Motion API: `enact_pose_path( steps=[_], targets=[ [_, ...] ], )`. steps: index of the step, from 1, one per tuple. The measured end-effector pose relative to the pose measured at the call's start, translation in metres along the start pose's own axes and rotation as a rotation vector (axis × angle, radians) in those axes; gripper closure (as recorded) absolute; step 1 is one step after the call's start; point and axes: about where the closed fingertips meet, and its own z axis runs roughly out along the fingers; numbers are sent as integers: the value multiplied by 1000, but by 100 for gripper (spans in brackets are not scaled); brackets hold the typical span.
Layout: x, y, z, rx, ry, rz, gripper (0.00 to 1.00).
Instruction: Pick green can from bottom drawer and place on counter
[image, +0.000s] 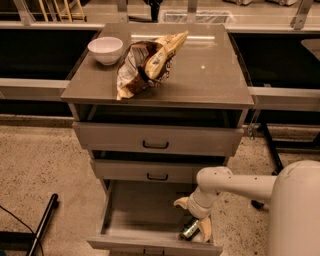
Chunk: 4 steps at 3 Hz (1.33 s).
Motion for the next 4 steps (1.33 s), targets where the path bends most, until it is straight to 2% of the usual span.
enact_pose_path(
  steps=[1, 2, 3, 4],
  targets=[
    [0, 0, 0, 1, 0, 0, 0],
    [20, -14, 31, 18, 45, -12, 0],
    [41, -14, 57, 83, 131, -62, 0],
    [48, -28, 58, 144, 178, -131, 0]
  ],
)
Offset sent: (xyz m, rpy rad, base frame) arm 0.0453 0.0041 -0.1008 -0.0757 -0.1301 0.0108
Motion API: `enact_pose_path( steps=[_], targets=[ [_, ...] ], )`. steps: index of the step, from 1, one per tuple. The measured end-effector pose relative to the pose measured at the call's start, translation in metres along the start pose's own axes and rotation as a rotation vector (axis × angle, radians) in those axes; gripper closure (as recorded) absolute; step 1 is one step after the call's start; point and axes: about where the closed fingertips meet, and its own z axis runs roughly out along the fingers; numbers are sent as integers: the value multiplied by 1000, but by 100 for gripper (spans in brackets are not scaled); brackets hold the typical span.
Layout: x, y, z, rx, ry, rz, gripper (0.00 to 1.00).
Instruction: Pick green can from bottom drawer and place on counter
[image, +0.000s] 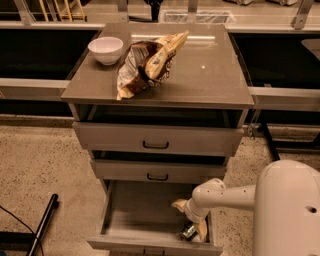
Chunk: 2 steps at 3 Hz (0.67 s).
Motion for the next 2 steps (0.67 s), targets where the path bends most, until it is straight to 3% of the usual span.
enact_pose_path(
  steps=[2],
  targets=[
    [22, 3, 55, -74, -38, 2, 6]
  ],
)
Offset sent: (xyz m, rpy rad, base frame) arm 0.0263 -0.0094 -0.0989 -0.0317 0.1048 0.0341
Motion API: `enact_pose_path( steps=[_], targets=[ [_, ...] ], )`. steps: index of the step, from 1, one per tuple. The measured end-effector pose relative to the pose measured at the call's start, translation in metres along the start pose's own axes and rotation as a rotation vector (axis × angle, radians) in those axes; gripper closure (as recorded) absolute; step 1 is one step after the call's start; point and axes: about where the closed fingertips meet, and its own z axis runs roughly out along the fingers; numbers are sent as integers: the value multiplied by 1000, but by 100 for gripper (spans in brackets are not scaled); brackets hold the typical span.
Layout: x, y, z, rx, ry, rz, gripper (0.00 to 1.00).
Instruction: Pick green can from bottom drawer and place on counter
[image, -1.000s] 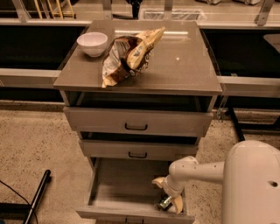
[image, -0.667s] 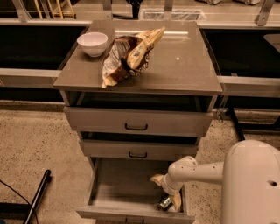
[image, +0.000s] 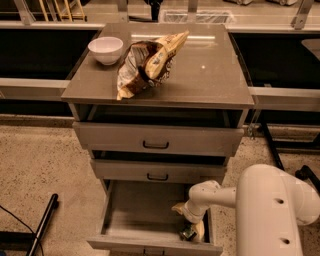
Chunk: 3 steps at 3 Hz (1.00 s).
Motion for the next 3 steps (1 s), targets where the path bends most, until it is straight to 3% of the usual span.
enact_pose_path(
  steps=[1, 3],
  targets=[
    [13, 2, 24, -22, 38, -20, 18],
    [40, 10, 77, -42, 136, -42, 17]
  ],
)
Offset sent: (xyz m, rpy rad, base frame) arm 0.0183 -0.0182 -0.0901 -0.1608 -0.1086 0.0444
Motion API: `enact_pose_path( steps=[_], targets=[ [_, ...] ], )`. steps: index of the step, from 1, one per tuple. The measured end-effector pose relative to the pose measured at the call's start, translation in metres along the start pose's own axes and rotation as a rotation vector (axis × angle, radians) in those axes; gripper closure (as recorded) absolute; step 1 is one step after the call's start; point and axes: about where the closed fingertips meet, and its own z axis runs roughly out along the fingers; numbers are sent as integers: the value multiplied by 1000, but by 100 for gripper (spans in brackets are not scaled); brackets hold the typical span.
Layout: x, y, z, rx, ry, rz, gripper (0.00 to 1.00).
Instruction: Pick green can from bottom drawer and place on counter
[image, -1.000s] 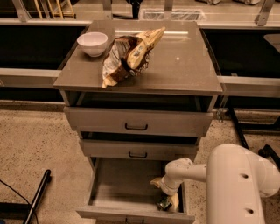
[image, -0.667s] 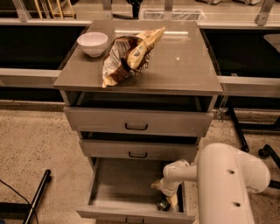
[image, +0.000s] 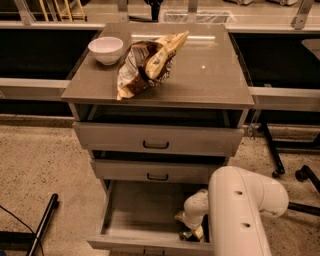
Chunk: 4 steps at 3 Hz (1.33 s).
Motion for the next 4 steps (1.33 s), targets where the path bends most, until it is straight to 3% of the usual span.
enact_pose_path(
  steps=[1, 2, 3, 4],
  targets=[
    [2, 2, 6, 31, 3, -8, 35],
    [-1, 1, -17, 118, -3, -30, 58],
    [-9, 2, -37, 183, -33, -48, 80],
    [-23, -5, -71, 295, -115, -3, 100]
  ],
)
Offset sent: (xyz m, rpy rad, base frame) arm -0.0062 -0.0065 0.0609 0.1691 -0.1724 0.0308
